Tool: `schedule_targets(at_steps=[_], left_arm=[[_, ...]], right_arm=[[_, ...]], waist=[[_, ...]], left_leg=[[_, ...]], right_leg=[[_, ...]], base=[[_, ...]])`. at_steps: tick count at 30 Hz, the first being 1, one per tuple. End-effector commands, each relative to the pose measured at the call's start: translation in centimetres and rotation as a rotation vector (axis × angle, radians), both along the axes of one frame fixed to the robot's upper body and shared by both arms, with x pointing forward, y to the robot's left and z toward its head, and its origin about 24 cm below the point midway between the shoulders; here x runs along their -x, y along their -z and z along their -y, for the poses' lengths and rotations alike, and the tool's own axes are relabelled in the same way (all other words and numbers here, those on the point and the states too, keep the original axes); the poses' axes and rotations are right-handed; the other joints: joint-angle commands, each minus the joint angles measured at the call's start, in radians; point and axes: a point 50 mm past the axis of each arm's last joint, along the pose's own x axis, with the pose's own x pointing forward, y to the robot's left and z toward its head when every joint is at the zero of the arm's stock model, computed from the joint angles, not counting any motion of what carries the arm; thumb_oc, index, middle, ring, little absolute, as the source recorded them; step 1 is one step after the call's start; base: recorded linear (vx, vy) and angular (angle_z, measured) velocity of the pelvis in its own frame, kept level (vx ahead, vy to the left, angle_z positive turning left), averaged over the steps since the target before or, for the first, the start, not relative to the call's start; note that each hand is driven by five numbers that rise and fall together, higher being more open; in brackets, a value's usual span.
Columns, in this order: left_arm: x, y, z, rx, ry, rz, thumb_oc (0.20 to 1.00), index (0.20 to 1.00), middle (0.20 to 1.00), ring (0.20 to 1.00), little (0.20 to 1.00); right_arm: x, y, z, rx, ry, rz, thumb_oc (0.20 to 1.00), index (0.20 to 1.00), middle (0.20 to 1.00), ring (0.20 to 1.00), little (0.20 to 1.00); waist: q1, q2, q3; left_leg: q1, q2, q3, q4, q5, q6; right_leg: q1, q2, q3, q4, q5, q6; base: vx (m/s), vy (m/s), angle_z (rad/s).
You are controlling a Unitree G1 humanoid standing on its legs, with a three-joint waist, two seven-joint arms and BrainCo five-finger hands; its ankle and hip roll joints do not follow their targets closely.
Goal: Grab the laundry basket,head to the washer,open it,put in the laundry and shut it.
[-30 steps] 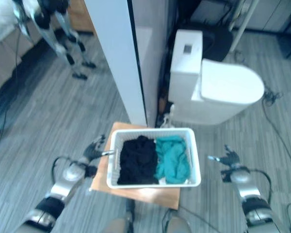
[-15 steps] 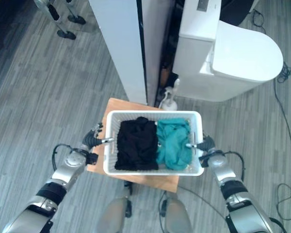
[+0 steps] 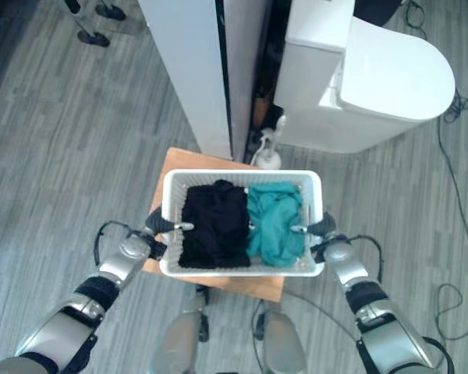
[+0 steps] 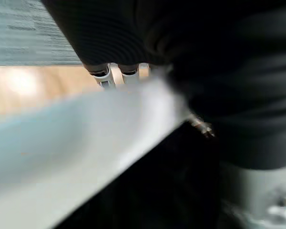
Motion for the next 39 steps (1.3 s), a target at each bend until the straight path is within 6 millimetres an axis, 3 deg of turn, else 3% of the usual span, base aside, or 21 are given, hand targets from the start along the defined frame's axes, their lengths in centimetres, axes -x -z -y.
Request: schedule_targets(at_steps=[1, 4, 5, 6, 7, 8, 9, 10, 30, 39], left_arm=[[-0.2, 1.4, 0.4, -0.096, -0.023, -0.078, 1.0, 1.0, 1.0, 1.0, 1.0], [-0.4, 1.5, 0.3, -0.109, -0.039, -0.101, 1.0, 1.0, 1.0, 1.0, 1.0], [-0.7, 1.2, 0.3, -0.128, -0.036, -0.1, 0.959, 0.959, 0.959, 0.959, 0.959], [-0.8, 1.0, 0.3, -0.139, -0.031, -0.098, 0.31, 0.31, 0.31, 0.31, 0.31], [-1.0, 0.7, 0.2, -0.142, -0.029, -0.089, 0.2, 0.2, 0.2, 0.2, 0.2], [-1.0, 0.7, 0.2, -0.142, -0.029, -0.089, 0.2, 0.2, 0.2, 0.2, 0.2], [-1.1, 0.5, 0.2, -0.121, -0.027, -0.079, 0.2, 0.2, 0.2, 0.2, 0.2], [-1.0, 0.6, 0.2, -0.105, -0.027, -0.08, 0.2, 0.2, 0.2, 0.2, 0.2], [-0.1, -1.7, 0.4, -0.046, 0.105, 0.078, 0.2, 0.2, 0.2, 0.2, 0.2], [1.3, -2.7, 1.4, 0.069, 0.183, 0.149, 0.2, 0.2, 0.2, 0.2, 0.2]], right_arm=[[-0.7, -1.4, -2.2, 0.016, -0.09, 0.078, 1.0, 1.0, 1.0, 1.0, 1.0], [-0.7, -1.5, -2.2, 0.013, -0.09, 0.091, 1.0, 1.0, 1.0, 1.0, 1.0], [-0.7, -1.4, -2.1, 0.009, -0.084, 0.088, 1.0, 1.0, 1.0, 1.0, 1.0], [-0.8, -1.5, -2.1, 0.009, -0.082, 0.086, 1.0, 1.0, 1.0, 1.0, 1.0], [-0.8, -1.5, -1.9, 0.013, -0.083, 0.081, 0.95, 0.95, 0.95, 0.95, 0.95], [-0.8, -1.5, -1.9, 0.013, -0.083, 0.081, 0.809, 0.809, 0.809, 0.809, 0.809], [-0.8, -1.4, -1.8, 0.007, -0.081, 0.076, 0.558, 0.558, 0.558, 0.558, 0.558], [-0.8, -1.4, -1.8, 0.01, -0.083, 0.074, 0.2, 0.2, 0.2, 0.2, 0.2], [1.2, -1.5, -0.9, -0.034, -0.069, 0.139, 0.2, 0.2, 0.2, 0.2, 0.2], [3.1, -1.1, 0.5, -0.109, -0.041, 0.14, 0.2, 0.2, 0.2, 0.2, 0.2]], waist=[[-0.002, -0.024, -0.036], [-0.007, -0.03, -0.031], [-0.007, -0.032, -0.028], [-0.007, -0.033, -0.026], [-0.008, -0.036, -0.024], [-0.008, -0.036, -0.024], [-0.007, -0.038, -0.022], [-0.006, -0.039, -0.022], [0.002, -0.046, -0.026], [0.006, -0.045, -0.075]], left_leg=[[-0.027, 0.013, -0.019, 0.025, -0.05, 0.027], [-0.034, 0.015, -0.018, 0.019, -0.044, 0.024], [-0.038, 0.016, -0.021, 0.016, -0.041, 0.023], [-0.041, 0.018, -0.021, 0.016, -0.04, 0.022], [-0.043, 0.017, -0.022, 0.016, -0.04, 0.022], [-0.043, 0.017, -0.022, 0.016, -0.04, 0.022], [-0.043, 0.018, -0.022, 0.015, -0.04, 0.021], [-0.043, 0.018, -0.021, 0.014, -0.04, 0.02], [-0.037, 0.018, -0.026, 0.014, -0.052, 0.025], [0.012, 0.02, -0.021, 0.019, -0.083, 0.026]], right_leg=[[-0.075, -0.06, -0.01, 0.076, -0.05, 0.043], [-0.079, -0.06, -0.013, 0.072, -0.048, 0.044], [-0.082, -0.06, -0.016, 0.07, -0.047, 0.044], [-0.082, -0.06, -0.018, 0.07, -0.047, 0.045], [-0.082, -0.059, -0.019, 0.068, -0.048, 0.044], [-0.082, -0.059, -0.019, 0.068, -0.048, 0.044], [-0.081, -0.058, -0.02, 0.066, -0.047, 0.045], [-0.081, -0.057, -0.02, 0.065, -0.047, 0.044], [-0.076, -0.049, -0.015, 0.063, -0.056, 0.042], [-0.03, -0.043, -0.007, 0.065, -0.075, 0.043]], base=[[0.0, 0.0, 0.0], [0.01, -0.006, 0.0], [0.04, -0.02, 0.03], [0.04, -0.029, 0.07], [0.03, -0.015, 0.05], [0.0, 0.0, 0.0], [0.0, 0.0, 0.0], [0.0, 0.0, 0.0], [0.0, 0.0, 0.0], [0.01, -0.002, -0.01]])
